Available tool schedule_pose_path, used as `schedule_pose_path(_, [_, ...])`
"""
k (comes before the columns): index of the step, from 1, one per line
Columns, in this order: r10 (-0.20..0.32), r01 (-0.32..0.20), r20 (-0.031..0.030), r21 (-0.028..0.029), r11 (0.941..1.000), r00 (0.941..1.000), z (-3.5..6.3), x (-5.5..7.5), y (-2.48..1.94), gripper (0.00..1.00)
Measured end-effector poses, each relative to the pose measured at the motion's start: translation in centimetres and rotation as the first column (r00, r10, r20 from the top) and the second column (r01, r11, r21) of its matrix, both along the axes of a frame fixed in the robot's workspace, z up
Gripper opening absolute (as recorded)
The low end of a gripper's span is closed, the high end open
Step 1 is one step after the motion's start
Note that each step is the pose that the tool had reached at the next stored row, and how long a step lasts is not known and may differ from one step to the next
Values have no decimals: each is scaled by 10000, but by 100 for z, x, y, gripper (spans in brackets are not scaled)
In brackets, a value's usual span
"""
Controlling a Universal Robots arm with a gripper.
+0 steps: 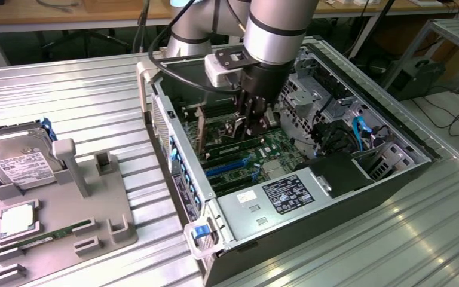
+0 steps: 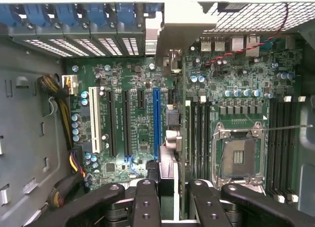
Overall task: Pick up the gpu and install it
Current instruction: 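Insert the gpu into the slot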
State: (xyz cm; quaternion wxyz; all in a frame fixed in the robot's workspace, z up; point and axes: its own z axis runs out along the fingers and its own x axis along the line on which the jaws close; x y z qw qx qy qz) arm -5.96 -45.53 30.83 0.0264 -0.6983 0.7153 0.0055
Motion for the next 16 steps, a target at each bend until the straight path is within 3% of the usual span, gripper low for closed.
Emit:
schedule_pose_path(8, [-4,4,-17,0,10000,10000,-112,-40,-4,28])
schedule_pose_path(16, [-12,12,-18,3,10000,10000,-153,-41,-62,28])
